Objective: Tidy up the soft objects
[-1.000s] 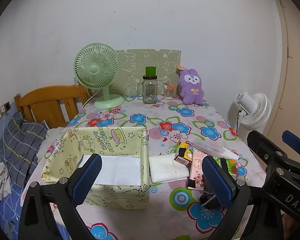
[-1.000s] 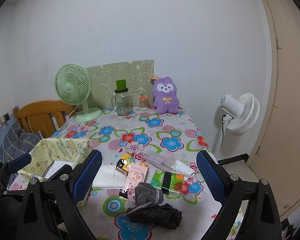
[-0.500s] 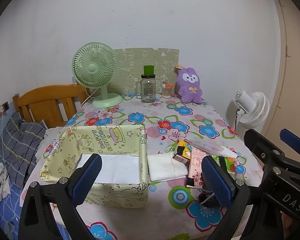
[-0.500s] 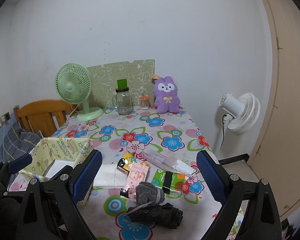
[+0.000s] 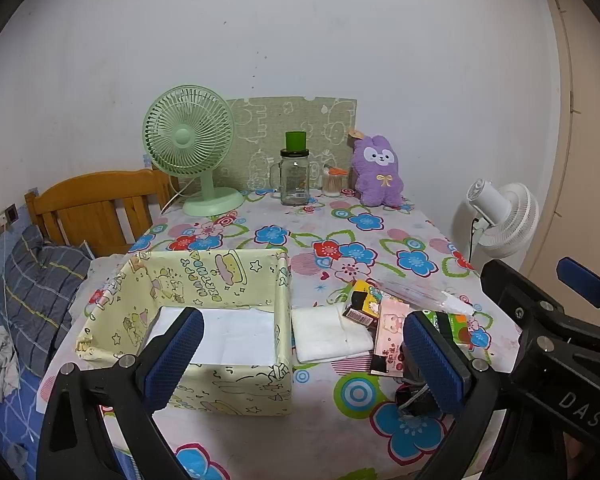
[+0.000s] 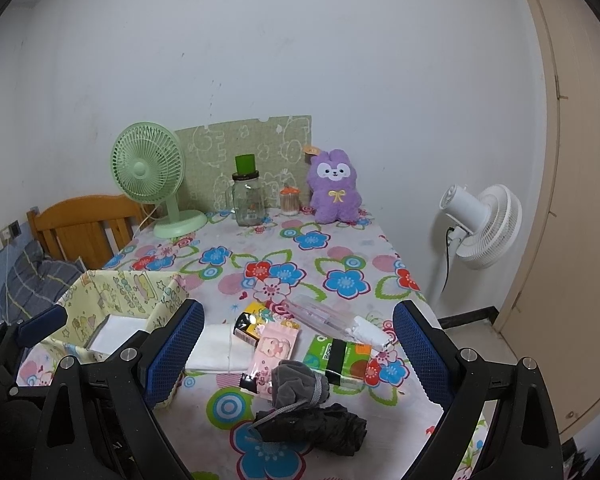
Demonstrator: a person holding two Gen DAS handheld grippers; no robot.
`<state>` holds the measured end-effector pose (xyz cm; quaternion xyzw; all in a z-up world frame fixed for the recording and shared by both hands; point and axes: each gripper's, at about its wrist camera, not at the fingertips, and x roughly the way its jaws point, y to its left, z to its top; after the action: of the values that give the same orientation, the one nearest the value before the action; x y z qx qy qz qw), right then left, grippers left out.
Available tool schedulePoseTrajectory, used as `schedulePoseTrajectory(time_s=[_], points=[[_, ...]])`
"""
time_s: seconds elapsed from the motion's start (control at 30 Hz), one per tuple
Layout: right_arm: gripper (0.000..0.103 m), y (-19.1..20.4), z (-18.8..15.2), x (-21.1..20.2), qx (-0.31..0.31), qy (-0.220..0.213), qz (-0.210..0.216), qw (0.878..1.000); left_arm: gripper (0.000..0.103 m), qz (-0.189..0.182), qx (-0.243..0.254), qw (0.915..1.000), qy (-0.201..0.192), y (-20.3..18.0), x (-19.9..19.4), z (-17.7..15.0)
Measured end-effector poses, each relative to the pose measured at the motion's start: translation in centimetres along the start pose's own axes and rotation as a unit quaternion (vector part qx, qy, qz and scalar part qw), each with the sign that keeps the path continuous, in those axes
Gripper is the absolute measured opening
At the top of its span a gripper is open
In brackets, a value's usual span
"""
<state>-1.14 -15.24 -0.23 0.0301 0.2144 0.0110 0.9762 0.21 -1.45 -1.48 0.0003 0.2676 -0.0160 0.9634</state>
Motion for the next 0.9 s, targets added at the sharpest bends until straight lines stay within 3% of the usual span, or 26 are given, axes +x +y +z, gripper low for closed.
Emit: schedulePoseTrajectory(time_s=[0.43, 0.9], points=[[0.097, -1.3, -1.1, 1.0, 0.006, 0.018, 0.008, 1.0, 0.1, -0.016, 0.009, 0.9998, -0.004, -1.6, 0.5, -1.4], [0.097, -3.3, -3.8, 2.3, 0.001, 0.031, 0.007, 0.999, 0.1, -0.026, -0.001, 0.9991, 0.032, -3.6, 2.8, -4.1]])
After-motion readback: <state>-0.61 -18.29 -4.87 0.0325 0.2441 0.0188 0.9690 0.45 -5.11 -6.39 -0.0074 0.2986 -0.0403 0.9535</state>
